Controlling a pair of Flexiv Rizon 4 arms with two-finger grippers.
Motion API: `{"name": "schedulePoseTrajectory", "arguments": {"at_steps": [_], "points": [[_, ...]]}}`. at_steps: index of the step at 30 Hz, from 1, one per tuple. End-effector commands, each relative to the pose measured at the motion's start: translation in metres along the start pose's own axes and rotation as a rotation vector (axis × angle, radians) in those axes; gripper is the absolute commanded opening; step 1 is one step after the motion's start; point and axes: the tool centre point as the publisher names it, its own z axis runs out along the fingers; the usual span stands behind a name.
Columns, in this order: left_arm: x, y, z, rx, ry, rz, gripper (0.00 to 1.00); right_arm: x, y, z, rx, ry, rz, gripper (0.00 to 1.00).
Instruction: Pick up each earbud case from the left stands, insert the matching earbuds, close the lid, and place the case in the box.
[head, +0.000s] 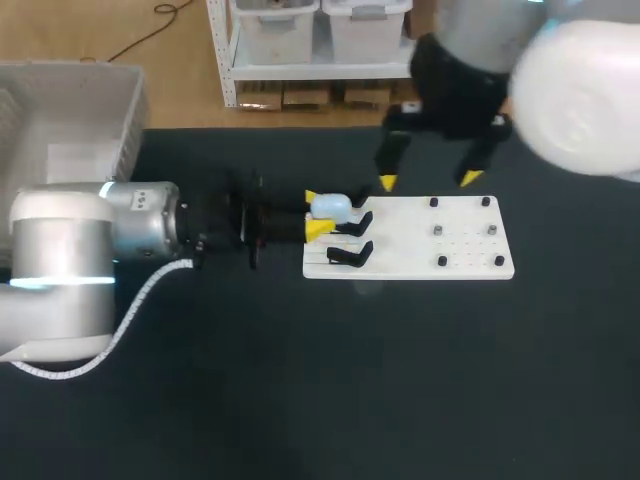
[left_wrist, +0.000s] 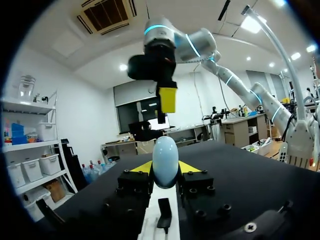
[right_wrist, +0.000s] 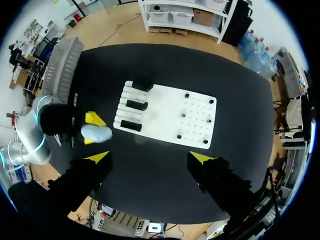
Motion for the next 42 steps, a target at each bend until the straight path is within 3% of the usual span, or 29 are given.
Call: {"name": "schedulePoseTrajectory", "arguments": {"at_steps": [1, 5, 14, 18, 26, 35, 42], "points": [[-0.016, -0.007, -0.018, -0.081, 0.042, 0.017, 0.00, 0.022, -0.019, -0.005, -0.070, -0.161, -0.006, 1.00], [-0.031, 0.000, -0.032, -0.159, 0.074, 0.031, 0.00, 0.022, -0.019, -0.005, -0.070, -0.161, -0.006, 1.00], [-0.093, 0.025, -0.058, -0.340, 0.105, 0.095, 0.00, 0.022, -0.019, -0.005, -0.070, -0.161, -0.006, 1.00], [-0.107, 0.036, -0.075, -0.461, 0.098, 0.094, 0.00, 0.022, -0.019, -0.005, -0.070, -0.161, -0.006, 1.00], [-0.126, 0.060, -0.138, -0.764, 0.231, 0.081, 0.00, 0.022, -0.019, -0.005, -0.070, -0.161, -0.006, 1.00], [-0.113, 0.080, -0.231, -1.026, 0.400, 0.058, 0.00, 0.022, -0.019, -0.005, -0.070, -0.161, -0.006, 1.00], [-0.080, 0.098, -0.295, -1.193, 0.469, 0.016, 0.00, 0.022, -0.019, -0.005, -0.070, -0.161, -0.006, 1.00]]}}
